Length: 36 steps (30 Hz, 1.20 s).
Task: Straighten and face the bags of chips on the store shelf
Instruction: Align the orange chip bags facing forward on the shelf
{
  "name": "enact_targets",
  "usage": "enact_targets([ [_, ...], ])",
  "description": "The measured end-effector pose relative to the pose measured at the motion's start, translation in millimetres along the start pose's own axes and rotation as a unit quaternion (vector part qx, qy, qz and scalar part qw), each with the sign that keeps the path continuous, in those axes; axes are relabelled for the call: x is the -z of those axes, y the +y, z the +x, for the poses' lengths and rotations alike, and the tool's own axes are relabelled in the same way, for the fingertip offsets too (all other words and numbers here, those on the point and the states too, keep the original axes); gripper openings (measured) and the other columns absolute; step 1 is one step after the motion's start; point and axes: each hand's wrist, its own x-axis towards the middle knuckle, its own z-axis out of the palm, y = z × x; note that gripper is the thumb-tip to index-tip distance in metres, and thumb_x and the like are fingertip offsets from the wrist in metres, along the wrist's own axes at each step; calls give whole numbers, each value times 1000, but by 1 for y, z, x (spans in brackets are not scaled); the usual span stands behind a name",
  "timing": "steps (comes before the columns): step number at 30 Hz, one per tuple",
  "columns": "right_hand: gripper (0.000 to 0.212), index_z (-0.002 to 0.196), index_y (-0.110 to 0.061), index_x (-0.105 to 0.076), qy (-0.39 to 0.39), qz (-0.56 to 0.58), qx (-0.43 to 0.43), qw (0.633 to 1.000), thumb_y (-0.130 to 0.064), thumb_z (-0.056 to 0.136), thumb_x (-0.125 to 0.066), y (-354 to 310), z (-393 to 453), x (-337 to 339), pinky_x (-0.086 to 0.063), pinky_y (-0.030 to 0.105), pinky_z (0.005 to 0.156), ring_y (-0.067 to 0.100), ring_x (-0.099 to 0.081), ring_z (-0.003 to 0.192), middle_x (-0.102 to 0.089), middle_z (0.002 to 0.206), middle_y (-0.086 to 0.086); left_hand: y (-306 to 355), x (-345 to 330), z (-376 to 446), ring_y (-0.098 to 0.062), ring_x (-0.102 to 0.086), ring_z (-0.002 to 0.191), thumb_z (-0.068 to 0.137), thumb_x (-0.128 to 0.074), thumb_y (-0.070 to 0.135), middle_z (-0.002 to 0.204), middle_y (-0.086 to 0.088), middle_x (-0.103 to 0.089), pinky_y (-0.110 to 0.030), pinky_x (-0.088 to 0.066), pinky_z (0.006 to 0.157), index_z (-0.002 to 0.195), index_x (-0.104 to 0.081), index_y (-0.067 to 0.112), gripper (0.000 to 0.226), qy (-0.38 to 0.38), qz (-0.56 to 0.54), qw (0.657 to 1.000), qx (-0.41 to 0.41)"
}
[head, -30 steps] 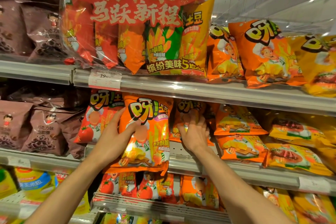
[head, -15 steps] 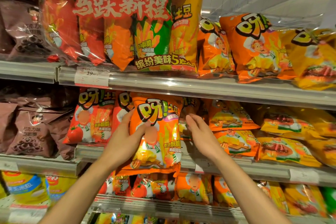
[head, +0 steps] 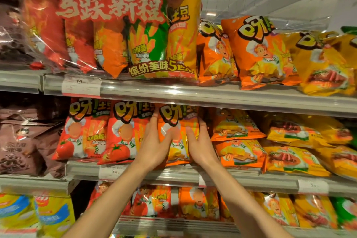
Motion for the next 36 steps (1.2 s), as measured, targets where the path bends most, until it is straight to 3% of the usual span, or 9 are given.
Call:
enact_targets([
  [4,59,158,-34,-9,18,-46,40,998,-47,105,-32,14,-11,-2,-25,26,110,14,-23,147,-14,164,-7,-7,-9,-7,-7,-10,152,98,-44,59,166,8,-14,-29,-13,120,159,-8,32,76,-37,40,998,-24],
  [10,57,158,-38,-3,13,-125,68,990,-49,106,-22,25,-11,-4,-28,39,119,20,-18,151,-10,166,-2,-9,-14,8,-9,-10,152,103,-43,45,166,7,-10,-31,-13,123,158,-4,34,68,-84,3,996,19],
  [13,58,158,-37,-1,8,-132,59,989,-48,106,-23,22,-11,-4,-23,38,121,20,-10,153,-4,167,-1,-6,-15,11,-7,-12,150,104,-43,41,166,8,-12,-24,-11,119,158,-4,34,67,-98,-30,994,29],
  [19,70,159,-32,-2,-47,-93,-3,995,-47,103,-41,4,-17,8,-11,29,118,13,-1,154,0,168,-3,-2,-3,-6,-7,-16,151,99,-51,48,163,9,-22,-37,-19,123,157,-24,30,66,-49,-3,999,11],
  [22,72,159,-30,-17,-53,-95,-13,994,-48,99,-53,-5,-30,18,-15,32,121,9,-7,153,-10,167,-6,-2,8,-20,4,-36,139,98,-59,32,153,15,-42,-26,-33,117,149,-40,33,54,-39,-41,998,-12],
  [25,59,151,-32,-37,-29,-80,4,996,-45,97,-57,-6,-51,29,-29,30,118,6,-31,144,-35,157,-12,1,21,-37,17,-53,111,98,-61,16,127,15,-61,-3,-42,90,134,-55,27,38,-24,-90,996,-6],
  [30,27,124,-26,-62,22,1,-27,999,-28,97,-61,8,-90,46,-47,7,77,-4,-63,93,-68,107,-8,-3,26,-61,-1,-65,95,97,-62,18,109,5,-68,-8,-48,78,127,-58,23,31,-21,-145,989,32],
  [33,20,117,-24,-65,36,29,-45,998,-25,97,-62,23,-113,61,-50,20,66,23,-66,80,-71,90,11,-2,15,-76,-14,-64,83,98,-60,15,100,-9,-69,-8,-48,68,117,-61,26,22,-38,-194,977,82],
  [36,14,110,-33,-66,53,32,-71,996,-32,96,-63,43,-127,84,-55,42,76,31,-67,82,-72,91,11,2,0,-90,-14,-56,80,97,-62,16,89,-9,-60,-9,-45,66,115,-60,27,21,-51,-234,967,91],
])
